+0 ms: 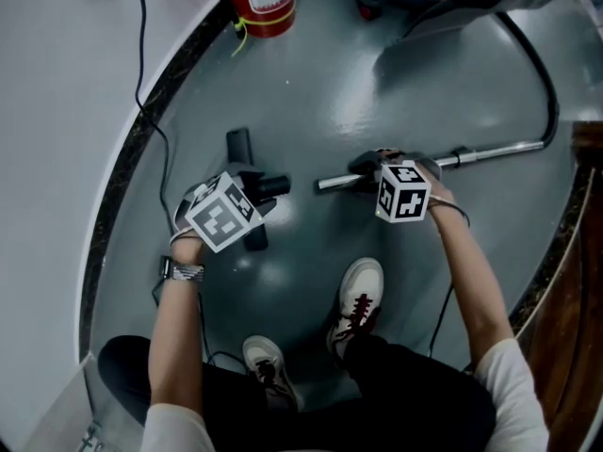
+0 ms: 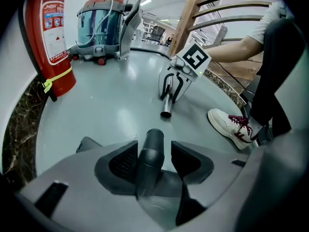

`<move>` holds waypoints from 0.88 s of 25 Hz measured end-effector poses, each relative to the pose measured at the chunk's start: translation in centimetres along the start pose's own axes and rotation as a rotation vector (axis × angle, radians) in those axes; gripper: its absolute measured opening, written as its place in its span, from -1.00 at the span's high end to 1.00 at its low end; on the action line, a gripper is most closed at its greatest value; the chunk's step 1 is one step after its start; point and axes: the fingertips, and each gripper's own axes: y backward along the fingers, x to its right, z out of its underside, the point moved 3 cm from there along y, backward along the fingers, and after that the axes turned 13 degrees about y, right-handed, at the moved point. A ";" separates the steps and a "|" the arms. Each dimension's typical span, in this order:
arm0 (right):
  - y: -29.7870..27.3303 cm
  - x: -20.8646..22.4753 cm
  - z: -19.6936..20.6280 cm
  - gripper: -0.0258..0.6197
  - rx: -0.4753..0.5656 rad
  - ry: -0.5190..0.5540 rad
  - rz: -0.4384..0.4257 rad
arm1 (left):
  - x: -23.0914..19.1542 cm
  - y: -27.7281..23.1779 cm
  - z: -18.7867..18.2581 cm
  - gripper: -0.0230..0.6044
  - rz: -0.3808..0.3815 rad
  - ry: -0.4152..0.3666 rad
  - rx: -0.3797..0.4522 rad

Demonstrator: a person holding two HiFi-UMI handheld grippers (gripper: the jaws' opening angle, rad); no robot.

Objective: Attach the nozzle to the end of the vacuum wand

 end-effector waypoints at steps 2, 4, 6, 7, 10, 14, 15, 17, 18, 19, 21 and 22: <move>0.0 0.2 0.0 0.34 0.035 -0.034 0.010 | 0.0 -0.1 0.0 0.23 0.004 -0.001 0.001; 0.1 0.4 0.2 0.39 0.063 -0.072 0.017 | 0.1 -0.2 0.0 0.23 0.011 -0.004 0.001; 0.2 0.5 0.3 0.39 0.070 -0.087 0.014 | 0.3 -0.4 -0.1 0.22 0.017 -0.010 -0.007; 0.2 0.4 0.2 0.39 0.066 -0.082 0.008 | 0.3 -0.4 -0.1 0.22 0.019 -0.013 -0.014; 0.2 0.0 0.0 0.40 0.047 -0.062 -0.024 | 0.4 -0.6 0.0 0.22 0.017 -0.026 -0.036; 0.2 -0.7 -0.1 0.40 0.051 -0.067 -0.048 | 0.3 -1.6 0.6 0.21 0.003 -0.063 -0.061; 0.3 -0.7 -0.2 0.40 0.053 -0.063 -0.051 | 0.2 -1.9 0.8 0.21 -0.006 -0.070 -0.068; 0.3 -0.9 -0.3 0.40 0.048 -0.056 -0.059 | -0.1 -2.4 1.3 0.21 -0.029 -0.080 -0.083; 0.3 -1.1 -0.3 0.40 0.043 -0.056 -0.063 | -0.2 -2.5 1.4 0.21 -0.045 -0.090 -0.095; 0.3 -1.2 -0.2 0.40 0.041 -0.058 -0.065 | -0.3 -2.6 1.6 0.21 -0.063 -0.107 -0.111; 0.5 -1.2 -0.4 0.40 0.045 -0.052 -0.064 | -0.5 -2.8 2.1 0.25 -0.096 -0.153 -0.147; 0.7 -1.2 -0.5 0.41 0.050 -0.048 -0.061 | -0.6 -2.9 2.2 0.26 -0.106 -0.167 -0.155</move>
